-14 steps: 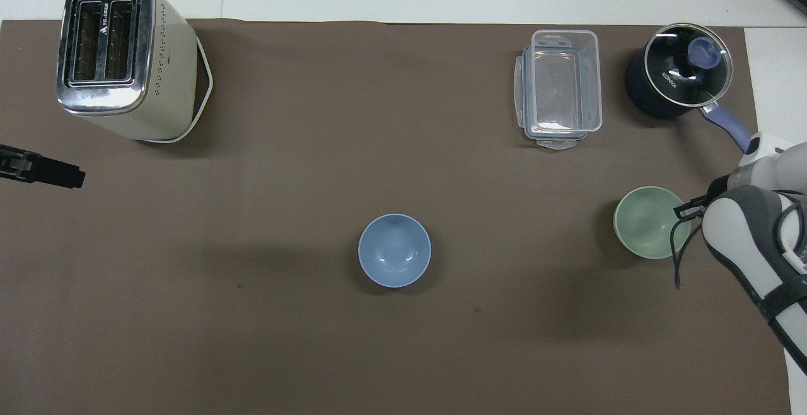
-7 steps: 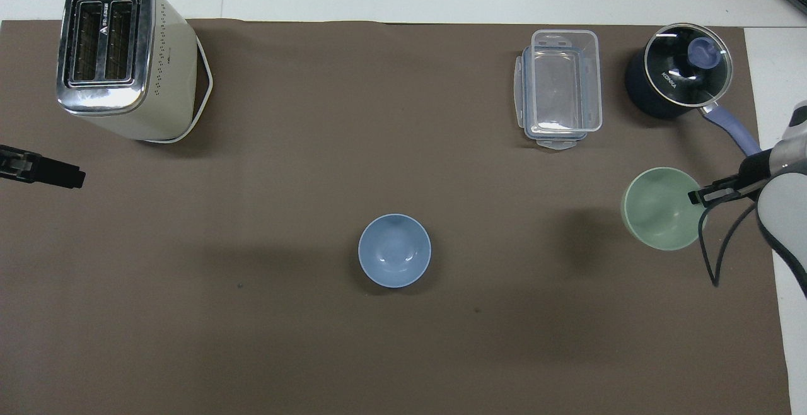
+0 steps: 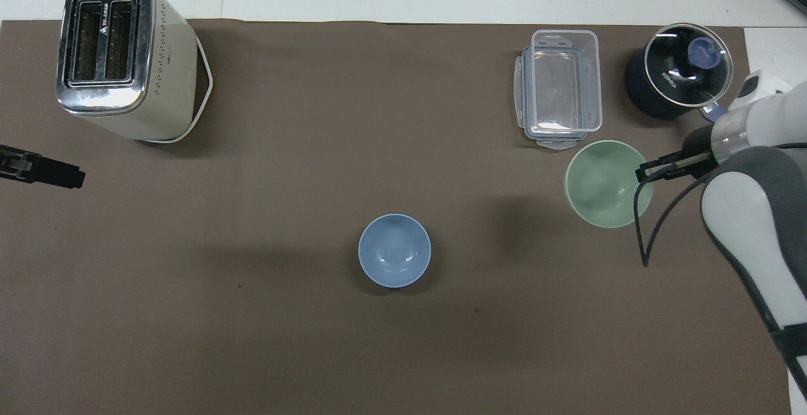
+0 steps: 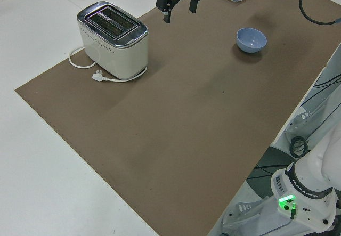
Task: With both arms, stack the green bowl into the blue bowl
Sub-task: 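Lift the green bowl and carry it over the blue bowl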
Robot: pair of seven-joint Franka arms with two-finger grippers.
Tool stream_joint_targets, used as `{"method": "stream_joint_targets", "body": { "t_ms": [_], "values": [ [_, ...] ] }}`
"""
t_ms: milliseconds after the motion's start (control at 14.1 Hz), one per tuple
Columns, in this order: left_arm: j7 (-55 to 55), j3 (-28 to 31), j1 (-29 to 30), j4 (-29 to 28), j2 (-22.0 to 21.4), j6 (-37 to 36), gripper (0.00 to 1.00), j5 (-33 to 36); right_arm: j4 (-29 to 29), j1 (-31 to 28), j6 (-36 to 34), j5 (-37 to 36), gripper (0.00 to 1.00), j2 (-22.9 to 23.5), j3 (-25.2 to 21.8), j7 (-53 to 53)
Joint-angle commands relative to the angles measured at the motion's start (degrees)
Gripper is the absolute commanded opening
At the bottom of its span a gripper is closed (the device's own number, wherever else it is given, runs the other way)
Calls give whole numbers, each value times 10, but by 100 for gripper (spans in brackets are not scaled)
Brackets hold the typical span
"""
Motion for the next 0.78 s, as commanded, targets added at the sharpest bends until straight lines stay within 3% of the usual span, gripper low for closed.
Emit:
{"method": "stream_joint_targets", "body": {
  "t_ms": [0, 425, 709],
  "values": [
    [4, -3, 5, -13, -12, 2, 100, 3, 17, 31, -2, 6, 0, 11, 19, 85],
    [4, -3, 5, -13, -12, 2, 100, 3, 19, 140, 16, 8, 0, 11, 20, 268],
    [4, -3, 5, -13, -12, 3, 100, 4, 13, 200, 58, 12, 0, 30, 20, 333]
  ]
}}
